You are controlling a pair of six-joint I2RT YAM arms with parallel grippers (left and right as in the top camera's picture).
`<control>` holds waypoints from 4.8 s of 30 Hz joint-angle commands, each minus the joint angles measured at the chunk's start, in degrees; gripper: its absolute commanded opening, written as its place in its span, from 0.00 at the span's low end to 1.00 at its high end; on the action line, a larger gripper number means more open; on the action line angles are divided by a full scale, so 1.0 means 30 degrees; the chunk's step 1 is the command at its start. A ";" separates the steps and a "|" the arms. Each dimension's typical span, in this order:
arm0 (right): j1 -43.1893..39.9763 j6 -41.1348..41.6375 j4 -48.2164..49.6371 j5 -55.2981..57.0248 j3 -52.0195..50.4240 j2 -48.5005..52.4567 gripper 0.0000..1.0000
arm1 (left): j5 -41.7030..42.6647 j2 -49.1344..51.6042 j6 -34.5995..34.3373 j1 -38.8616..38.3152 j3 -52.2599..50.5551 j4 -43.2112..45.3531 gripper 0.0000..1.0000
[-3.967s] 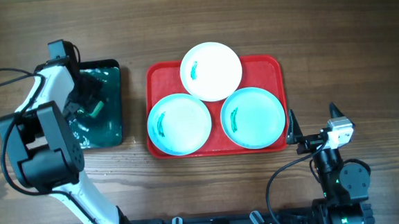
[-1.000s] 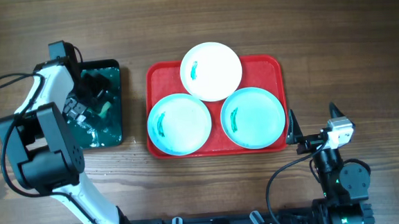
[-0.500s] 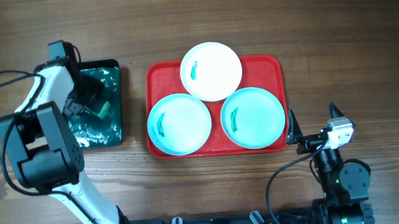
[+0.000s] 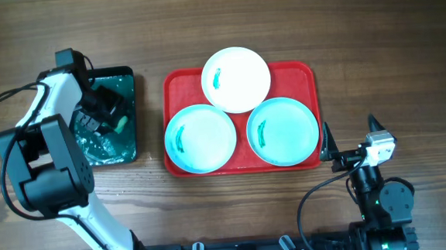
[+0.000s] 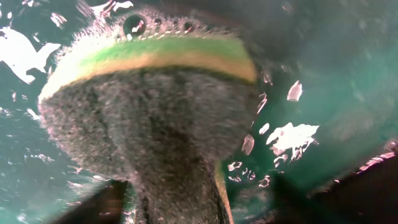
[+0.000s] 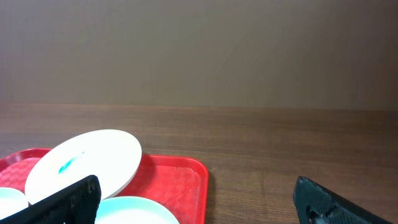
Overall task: Clean dirty plates on tray and stack at the side
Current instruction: 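Dip and rub the sponge in the soapy water with the left gripper, then carry the sponge with the left gripper onto the left teal plate, then reach the right gripper to grip the rim of the left teal plate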
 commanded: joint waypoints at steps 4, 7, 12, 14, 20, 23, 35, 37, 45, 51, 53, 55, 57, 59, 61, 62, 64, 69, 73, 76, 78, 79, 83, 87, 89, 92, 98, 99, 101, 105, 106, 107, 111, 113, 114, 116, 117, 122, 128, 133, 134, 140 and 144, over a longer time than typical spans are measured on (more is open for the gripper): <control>-0.0109 0.0197 0.0058 0.0146 -0.0022 -0.0138 1.00 | -0.2892 0.0481 -0.0051 0.0007 -0.0328 0.0423 1.00; -0.0109 0.0197 0.0058 0.0146 -0.0022 -0.0138 1.00 | -0.3461 0.0481 -0.0051 0.0007 -0.0328 0.0437 0.92; -0.0109 0.0189 0.0058 0.0153 -0.0022 -0.0138 1.00 | -0.3169 0.0481 -0.0058 0.0007 -0.0328 0.0488 0.08; -0.0109 0.0197 0.0058 0.0146 -0.0022 -0.0138 0.99 | -0.3169 0.0452 -0.0051 0.0007 -0.0313 0.0488 0.07; -0.0109 0.0189 0.0058 0.0153 -0.0022 -0.0138 1.00 | -0.3162 -0.1297 -0.0051 0.0007 0.0554 -0.0189 0.04; -0.0109 0.0197 0.0058 0.0146 -0.0022 -0.0138 1.00 | -0.1639 -0.3534 -0.0058 0.0007 0.0962 -0.0153 0.04; -0.0109 0.0189 0.0058 0.0146 -0.0022 -0.0138 1.00 | -0.3395 -0.3767 -0.0044 0.0015 -0.1829 0.2958 0.04; -0.0109 0.0197 0.0058 0.0153 -0.0022 -0.0138 1.00 | -0.3395 -0.3461 0.0437 0.0153 -0.1763 0.3053 0.04; -0.0109 0.0197 0.0058 0.0146 -0.0022 -0.0138 1.00 | 0.0095 -1.0193 0.1093 0.0197 -0.0743 0.1566 0.04; -0.0109 0.0189 0.0058 0.0146 -0.0022 -0.0138 1.00 | 0.6054 -1.2757 0.3781 -0.2266 -0.1049 -0.3366 0.04; -0.0109 0.0197 0.0058 0.0153 -0.0022 -0.0138 1.00 | 0.6054 -1.2444 0.4481 -0.4721 -0.2317 -0.3643 0.04; -0.0109 0.0189 0.0058 0.0146 -0.0022 -0.0138 1.00 | 0.5894 -1.2029 0.4364 -0.7730 -0.4714 -0.1494 0.04; -0.0109 0.0197 0.0058 0.0153 -0.0022 -0.0138 1.00 | 0.4459 -1.1606 0.2470 -0.9537 -0.6477 0.0838 0.04; -0.0109 0.0189 0.0058 0.0146 -0.0022 -0.0138 1.00 | 0.2193 -1.0892 0.0058 -1.1264 -0.7956 0.2834 0.04; -0.0109 0.0189 0.0058 0.0153 -0.0022 -0.0138 1.00 | 0.0364 -0.9887 -0.0699 -1.3049 -0.8786 0.4430 0.04; -0.0109 0.0204 0.0058 0.0153 -0.0022 -0.0138 1.00 | -0.0248 -0.9457 -0.0699 -1.3610 -0.8794 0.4801 0.04; -0.0109 0.0189 0.0058 0.0146 -0.0022 -0.0138 1.00 | -0.1807 -0.8590 -0.0699 -1.4600 -0.8794 0.5486 0.04; -0.0109 0.0197 0.0058 0.0146 -0.0022 -0.0138 1.00 | -0.3905 -0.7089 -0.0699 -1.5446 -0.8794 0.6798 0.26; -0.0109 0.0197 0.0058 0.0153 -0.0022 -0.0138 1.00 | -0.4532 -0.7519 -0.0678 -1.4979 -0.8400 0.6543 0.67; -0.0109 0.0197 0.0058 0.0153 -0.0022 -0.0138 0.99 | -0.4524 -0.9304 -0.0554 -1.4302 -0.6688 0.4087 0.75; -0.0109 0.0189 0.0058 0.0146 -0.0022 -0.0138 1.00 | -0.4524 -1.1220 -0.0554 -1.3741 -0.5151 0.2098 1.00; -0.0109 0.0189 0.0058 0.0146 -0.0022 -0.0138 1.00 | -0.4524 -1.1970 -0.0561 -1.3486 -0.4707 0.1574 1.00; -0.0109 0.0189 0.0058 0.0146 -0.0022 -0.0138 1.00 | -0.4175 -1.6568 -0.0699 -1.1307 -0.4211 -0.0758 1.00; -0.0109 0.3592 0.0692 -0.3082 -0.0022 -0.0138 1.00 | -0.4189 -1.8921 -0.0685 -0.9814 -0.4218 -0.3410 1.00; -0.0109 0.9588 0.0707 -0.8400 -0.0022 -0.0138 1.00 | -0.4182 -1.9125 -0.0692 -0.9617 -0.4218 -0.3971 1.00; -0.0109 1.9125 0.0794 -1.0819 -0.0022 -0.0124 1.00 | -0.4182 -1.8892 -0.0685 -0.9624 -0.4269 -0.4248 1.00; -0.0117 2.2921 0.8990 -1.1169 0.2302 0.0372 0.99 | -0.4175 -1.8192 -0.0692 -0.9624 -0.4269 -0.4736 1.00; -0.0109 2.1281 0.6892 -1.1227 0.4481 0.1144 0.99 | -0.4167 -1.8098 -0.0699 -0.9624 -0.4269 -0.4736 1.00; -0.0109 1.6415 0.0386 -1.1387 0.9792 0.3701 0.99 | -0.4167 -1.8003 -0.0692 -0.9624 -0.4269 -0.4736 1.00; -0.0109 0.6047 -1.7464 -0.9610 2.3256 1.3544 0.99 | -0.4167 -1.7981 -0.0699 -0.9624 -0.4269 -0.4728 1.00; -0.0109 0.4670 -2.0939 -0.9588 2.6061 1.6072 1.00 | -0.4167 -1.7981 -0.0699 -0.9624 -0.4269 -0.4721 1.00; -0.0109 0.4641 -2.3248 -0.9602 2.8042 1.7945 0.99 | -0.4167 -1.7988 -0.0699 -0.9624 -0.4269 -0.4721 1.00; 0.0415 0.4211 -2.4567 -1.2495 2.9623 2.2462 0.87 | -0.4014 -1.7981 -0.0699 -0.9624 -0.4269 -0.4728 1.00; 0.1617 0.3592 -2.4480 -1.1489 2.9398 2.4013 0.72 | -0.3519 -1.7981 -0.0699 -0.9624 -0.4269 -0.4728 1.00; 0.3045 0.3789 -2.4356 -0.9741 2.9390 2.5055 0.64 | -0.3308 -1.7981 -0.0699 -0.9624 -0.4269 -0.4721 1.00; 0.5319 0.5115 -2.3664 -0.6390 2.9390 2.6498 0.64 | -0.3315 -1.7981 -0.0699 -0.9624 -0.4269 -0.4677 1.00; 0.6506 0.5931 -2.3095 -0.4634 2.9390 2.7314 0.64 | -0.3315 -1.7981 -0.0699 -0.9624 -0.4269 -0.4656 1.00; 1.0207 0.8575 -2.0108 0.0160 2.9390 3.1955 0.72 | -0.3315 -1.7981 -0.0699 -0.9624 -0.4269 -0.4670 1.00; 1.0652 0.8539 -1.8374 -0.1756 2.9390 3.8082 0.45 | -0.3315 -1.7981 -0.0699 -0.9624 -0.4269 -0.4670 1.00; 1.0826 0.7053 -1.7639 -0.2040 2.9376 3.9721 0.45 | -0.3315 -1.7981 -0.0699 -0.9624 -0.4269 -0.4648 1.00; 1.0826 0.7023 -1.7719 -0.2025 2.9376 3.9721 0.45 | -0.3315 -1.7981 -0.0699 -0.9624 -0.4269 -0.4648 1.00; 1.0841 0.7140 -1.6895 -0.2040 2.8108 3.9729 0.33 | -0.3184 -1.6874 -0.0685 -0.9624 -0.4284 -0.4736 1.00; 1.0841 0.7140 -1.5912 -0.2419 2.7124 3.9729 0.25 | -0.2157 -1.4848 -0.0539 -0.9624 -0.4284 -0.4634 1.00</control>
